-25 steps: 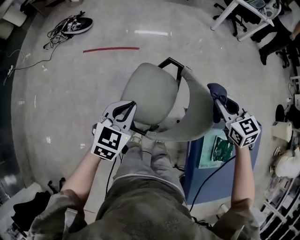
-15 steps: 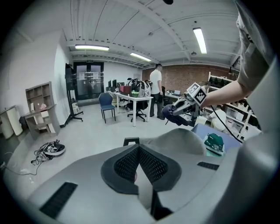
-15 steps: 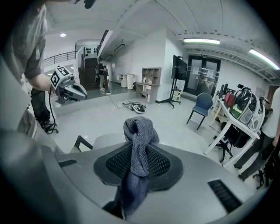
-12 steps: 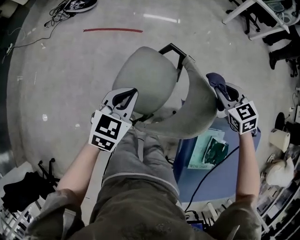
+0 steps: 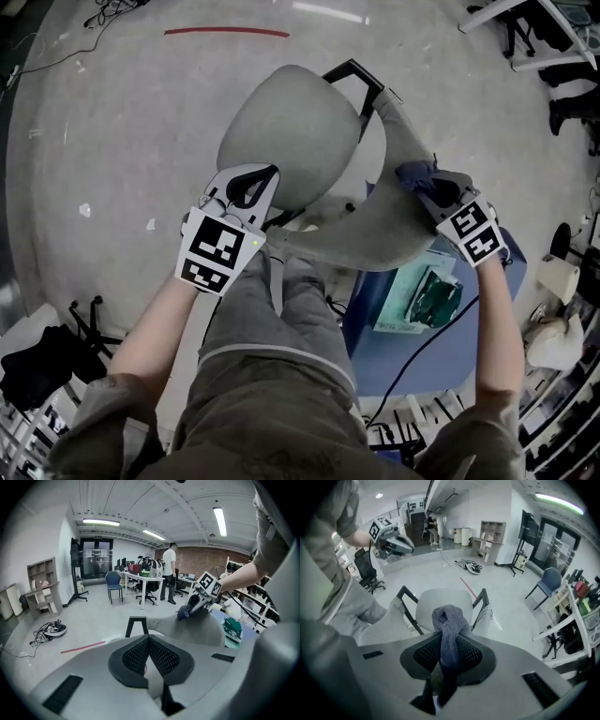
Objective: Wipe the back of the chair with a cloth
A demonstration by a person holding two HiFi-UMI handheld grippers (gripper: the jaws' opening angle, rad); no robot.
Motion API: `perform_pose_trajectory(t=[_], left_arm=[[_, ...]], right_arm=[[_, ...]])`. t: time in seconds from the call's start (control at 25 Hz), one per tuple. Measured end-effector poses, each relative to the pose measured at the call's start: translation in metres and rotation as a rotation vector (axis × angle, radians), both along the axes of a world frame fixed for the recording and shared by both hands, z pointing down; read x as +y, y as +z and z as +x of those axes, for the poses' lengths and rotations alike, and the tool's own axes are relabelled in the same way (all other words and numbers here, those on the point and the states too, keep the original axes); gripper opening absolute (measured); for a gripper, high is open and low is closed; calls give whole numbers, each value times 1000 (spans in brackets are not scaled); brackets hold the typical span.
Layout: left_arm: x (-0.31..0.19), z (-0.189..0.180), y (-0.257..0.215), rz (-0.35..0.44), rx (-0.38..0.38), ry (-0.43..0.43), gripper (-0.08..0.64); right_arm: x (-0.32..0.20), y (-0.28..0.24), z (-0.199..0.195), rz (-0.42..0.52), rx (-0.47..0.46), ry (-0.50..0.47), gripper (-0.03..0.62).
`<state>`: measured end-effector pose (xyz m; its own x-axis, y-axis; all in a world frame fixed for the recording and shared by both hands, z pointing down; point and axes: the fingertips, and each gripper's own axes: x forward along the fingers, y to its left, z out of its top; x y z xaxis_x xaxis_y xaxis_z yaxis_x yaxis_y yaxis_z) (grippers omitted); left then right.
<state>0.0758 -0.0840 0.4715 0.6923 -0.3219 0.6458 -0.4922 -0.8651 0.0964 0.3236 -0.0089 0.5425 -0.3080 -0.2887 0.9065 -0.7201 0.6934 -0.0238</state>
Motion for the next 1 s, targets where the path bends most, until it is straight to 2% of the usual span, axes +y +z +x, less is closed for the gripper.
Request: perform_pose_trajectory(t=[0.12,0.28,0.44,0.6,0.68,0.84,1.0], left_arm=[[6,0,8,-24,3,-7,17],[12,-4,12,-49,19,-21,15],[14,-13,17,-61,25,-39,15],[14,-24,21,-75,28,-61,17],[14,-29,24,-80,28,-71,17],[16,-39,29,-99,29,-91,17],[18,-50,35,-124,20,-104,15]], right_arm=[[10,5,-6,-54,74,-58,94],[41,20,-20,-162,190,-222,94],[71,26,-40,-307,223,-346,92],[102,28,-65,-453,188,-442,92],[118,29,-86,-516,137,-485,92],[137,31,-135,-566,-3,-477,91],[138,43,-148,-605,-51,-442,89]])
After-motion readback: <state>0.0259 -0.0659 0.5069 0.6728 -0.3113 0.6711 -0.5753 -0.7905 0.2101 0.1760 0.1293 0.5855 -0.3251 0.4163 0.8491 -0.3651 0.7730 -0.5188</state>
